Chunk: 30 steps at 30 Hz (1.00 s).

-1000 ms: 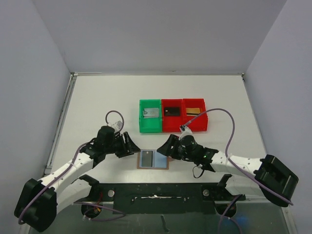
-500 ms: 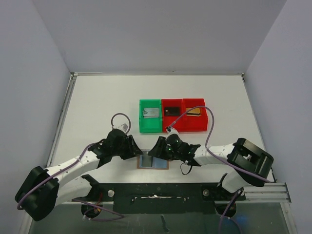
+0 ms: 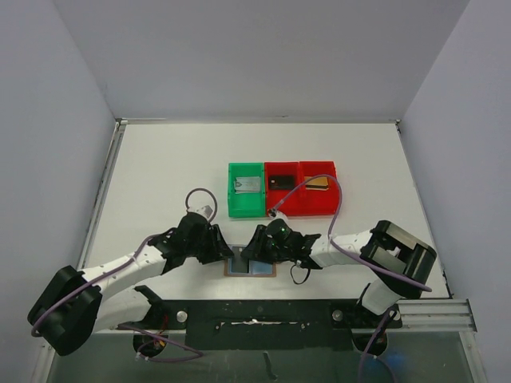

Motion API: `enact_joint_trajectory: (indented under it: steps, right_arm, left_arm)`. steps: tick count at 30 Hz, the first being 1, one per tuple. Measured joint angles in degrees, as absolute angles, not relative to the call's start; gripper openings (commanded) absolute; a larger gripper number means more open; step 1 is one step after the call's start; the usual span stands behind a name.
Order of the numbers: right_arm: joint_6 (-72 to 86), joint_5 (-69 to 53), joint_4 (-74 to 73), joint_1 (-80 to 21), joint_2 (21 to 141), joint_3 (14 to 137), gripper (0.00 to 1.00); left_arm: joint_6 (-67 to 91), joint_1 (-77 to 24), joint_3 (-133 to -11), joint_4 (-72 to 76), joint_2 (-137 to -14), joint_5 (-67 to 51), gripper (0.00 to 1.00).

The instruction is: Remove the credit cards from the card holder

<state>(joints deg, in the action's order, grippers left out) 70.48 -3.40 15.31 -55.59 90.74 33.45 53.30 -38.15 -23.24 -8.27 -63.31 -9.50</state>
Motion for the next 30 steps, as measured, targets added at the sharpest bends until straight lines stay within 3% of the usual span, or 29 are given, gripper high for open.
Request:
enact_joint_trajectory:
  steps: [3, 12, 23, 30]
  right_arm:
    - [70.6, -2.9, 14.9, -55.9, 90.3, 33.5, 0.4]
    - [68.0, -6.2, 16.0, -53.3, 90.1, 32.6, 0.32]
    - [65.3, -5.0, 10.1, -54.2, 89.3, 35.3, 0.31]
    - [63.4, -4.1, 6.7, -54.4, 88.8, 37.6, 0.25]
  left_arm:
    - [52.3, -38.3, -23.5, -8.3, -65.7, -10.3, 0.35]
    - [48.3, -38.9, -27.9, -8.8, -70.1, -13.1, 0.22]
    - [47.4, -39.8, -29.4, -10.3, -70.7, -11.2, 0.33]
    - [47.1, -39.8, -29.4, -8.7, -70.2, -12.7, 0.33]
